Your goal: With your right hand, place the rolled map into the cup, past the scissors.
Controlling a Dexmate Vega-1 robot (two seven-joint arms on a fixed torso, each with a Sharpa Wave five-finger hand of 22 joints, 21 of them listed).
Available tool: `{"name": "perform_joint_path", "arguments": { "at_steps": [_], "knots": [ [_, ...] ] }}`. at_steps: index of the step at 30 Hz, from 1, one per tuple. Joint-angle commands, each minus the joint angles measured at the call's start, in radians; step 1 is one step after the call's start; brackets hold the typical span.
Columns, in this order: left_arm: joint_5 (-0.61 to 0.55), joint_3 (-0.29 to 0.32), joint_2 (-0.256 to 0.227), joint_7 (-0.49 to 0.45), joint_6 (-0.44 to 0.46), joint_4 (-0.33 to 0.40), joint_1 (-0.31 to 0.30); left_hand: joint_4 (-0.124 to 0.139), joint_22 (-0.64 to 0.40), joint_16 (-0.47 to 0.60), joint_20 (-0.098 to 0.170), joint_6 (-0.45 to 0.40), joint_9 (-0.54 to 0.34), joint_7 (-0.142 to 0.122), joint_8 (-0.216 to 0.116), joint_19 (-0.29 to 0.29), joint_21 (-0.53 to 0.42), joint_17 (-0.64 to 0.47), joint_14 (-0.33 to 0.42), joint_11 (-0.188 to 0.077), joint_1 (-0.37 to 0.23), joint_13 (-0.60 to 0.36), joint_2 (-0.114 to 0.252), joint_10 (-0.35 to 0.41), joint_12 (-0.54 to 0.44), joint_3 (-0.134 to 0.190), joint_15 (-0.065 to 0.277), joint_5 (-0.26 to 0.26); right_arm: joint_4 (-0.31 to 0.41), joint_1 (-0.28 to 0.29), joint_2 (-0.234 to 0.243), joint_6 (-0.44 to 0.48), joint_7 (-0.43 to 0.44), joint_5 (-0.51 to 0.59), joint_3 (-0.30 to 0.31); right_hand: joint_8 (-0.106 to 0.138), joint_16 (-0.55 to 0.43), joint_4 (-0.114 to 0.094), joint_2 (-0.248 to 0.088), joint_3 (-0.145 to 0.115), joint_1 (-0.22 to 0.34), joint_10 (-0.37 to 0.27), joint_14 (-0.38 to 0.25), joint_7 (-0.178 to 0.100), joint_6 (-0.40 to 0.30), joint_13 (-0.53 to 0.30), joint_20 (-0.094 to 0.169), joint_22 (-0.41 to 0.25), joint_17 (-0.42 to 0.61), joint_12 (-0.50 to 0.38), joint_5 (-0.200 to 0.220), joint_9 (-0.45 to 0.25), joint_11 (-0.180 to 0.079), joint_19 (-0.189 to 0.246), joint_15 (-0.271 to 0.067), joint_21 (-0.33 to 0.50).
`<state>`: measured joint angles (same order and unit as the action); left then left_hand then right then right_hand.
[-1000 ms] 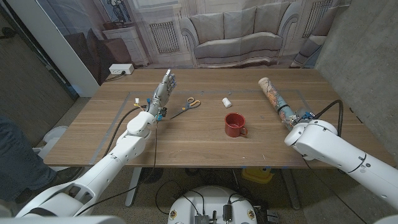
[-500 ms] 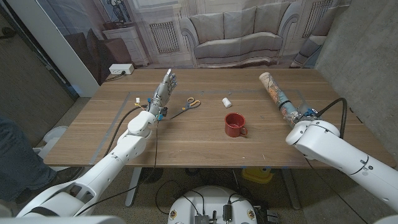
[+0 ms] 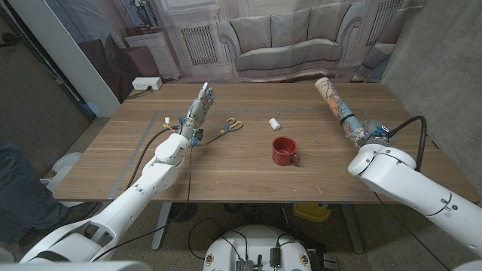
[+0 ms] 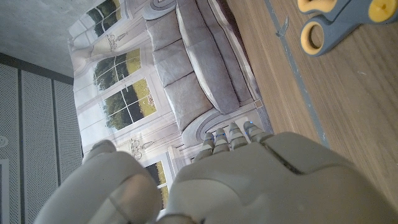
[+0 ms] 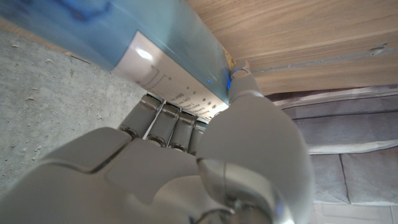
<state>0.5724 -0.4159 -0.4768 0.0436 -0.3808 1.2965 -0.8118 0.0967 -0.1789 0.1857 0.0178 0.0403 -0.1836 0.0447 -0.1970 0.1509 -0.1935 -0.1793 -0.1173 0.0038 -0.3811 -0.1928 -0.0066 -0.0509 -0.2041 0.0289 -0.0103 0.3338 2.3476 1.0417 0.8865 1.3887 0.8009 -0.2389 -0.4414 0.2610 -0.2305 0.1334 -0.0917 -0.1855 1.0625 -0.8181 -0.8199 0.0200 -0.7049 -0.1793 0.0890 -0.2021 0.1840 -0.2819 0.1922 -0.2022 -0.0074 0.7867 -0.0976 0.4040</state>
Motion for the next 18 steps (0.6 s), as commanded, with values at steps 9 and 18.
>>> {"name": "perform_joint_path", "arguments": {
  "at_steps": [9, 18],
  "knots": [
    [-0.006, 0.004, -0.012, -0.013, 0.011, 0.03, -0.012, 0.001, -0.004, 0.002, -0.009, -0.005, -0.005, 0.005, -0.003, 0.002, -0.008, -0.004, -0.002, -0.003, 0.0, -0.002, 0.007, -0.001, -0.004, -0.01, 0.0, -0.002, 0.025, 0.094, -0.022, -0.163, -0.018, 0.136, 0.074, -0.004, 0.003, -0.008, -0.013, -0.01, 0.005, -0.014, -0.017, -0.031, -0.048, -0.005, 0.068, -0.004, 0.002, 0.006, -0.004, -0.006, 0.0, 0.016, -0.043, 0.009],
    [-0.003, 0.008, -0.016, -0.008, 0.01, 0.028, -0.01, 0.001, -0.004, 0.002, -0.009, -0.005, -0.005, 0.004, -0.003, 0.002, -0.008, -0.004, -0.002, -0.005, 0.0, -0.002, 0.007, -0.001, -0.004, -0.012, 0.001, -0.002, 0.033, 0.138, -0.041, -0.24, -0.026, 0.161, 0.12, -0.007, 0.006, -0.007, -0.015, -0.011, 0.009, -0.018, -0.021, -0.031, -0.052, -0.005, 0.076, -0.004, 0.003, 0.01, -0.005, -0.007, 0.001, 0.013, -0.044, 0.01]
  ]
}}
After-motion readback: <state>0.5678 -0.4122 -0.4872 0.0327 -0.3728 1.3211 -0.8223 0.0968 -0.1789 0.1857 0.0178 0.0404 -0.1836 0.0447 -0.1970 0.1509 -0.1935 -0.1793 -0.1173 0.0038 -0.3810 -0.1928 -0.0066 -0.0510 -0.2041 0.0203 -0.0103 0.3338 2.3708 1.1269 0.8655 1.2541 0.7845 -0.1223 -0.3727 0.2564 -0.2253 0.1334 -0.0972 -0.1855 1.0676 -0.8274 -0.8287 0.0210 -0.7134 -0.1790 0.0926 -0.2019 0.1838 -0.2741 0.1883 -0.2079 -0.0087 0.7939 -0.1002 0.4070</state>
